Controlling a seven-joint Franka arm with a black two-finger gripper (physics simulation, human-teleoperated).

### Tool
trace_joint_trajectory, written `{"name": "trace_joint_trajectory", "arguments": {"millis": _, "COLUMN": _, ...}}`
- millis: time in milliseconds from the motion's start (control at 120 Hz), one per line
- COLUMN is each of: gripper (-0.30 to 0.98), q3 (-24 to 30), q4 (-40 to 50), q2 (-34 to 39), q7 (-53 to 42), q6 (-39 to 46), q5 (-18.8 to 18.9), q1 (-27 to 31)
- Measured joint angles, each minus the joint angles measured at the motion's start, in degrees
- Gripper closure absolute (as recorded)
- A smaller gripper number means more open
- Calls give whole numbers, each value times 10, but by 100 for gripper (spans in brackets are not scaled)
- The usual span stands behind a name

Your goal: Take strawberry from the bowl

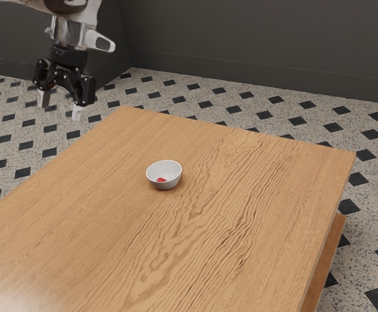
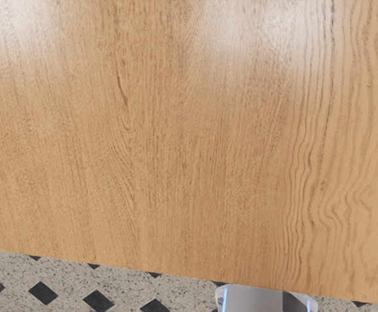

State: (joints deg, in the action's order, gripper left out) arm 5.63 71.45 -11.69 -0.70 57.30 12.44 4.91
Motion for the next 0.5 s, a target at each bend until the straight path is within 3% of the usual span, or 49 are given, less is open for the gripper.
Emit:
{"name": "trace_joint_trajectory", "arguments": {"millis": 117, "gripper": 0, "q3": 1, "q4": 8, "q2": -1, "q7": -2, "q6": 117, "q5": 6, "q1": 9}}
{"name": "trace_joint_trajectory", "arguments": {"millis": 250, "gripper": 0, "q3": 3, "q4": 9, "q2": 0, "q7": -4, "q6": 189, "q5": 4, "q1": 12}}
{"name": "trace_joint_trajectory", "arguments": {"millis": 300, "gripper": 0, "q3": 10, "q4": 6, "q2": -4, "q7": -4, "q6": 206, "q5": 16, "q1": -33}}
{"name": "trace_joint_trajectory", "arguments": {"millis": 375, "gripper": 2, "q3": 13, "q4": 2, "q2": -72, "q7": -8, "q6": 224, "q5": 41, "q1": -99}}
{"name": "trace_joint_trajectory", "arguments": {"millis": 500, "gripper": 7, "q3": 8, "q4": 0, "q2": -192, "q7": -16, "q6": 262, "q5": 70, "q1": -80}}
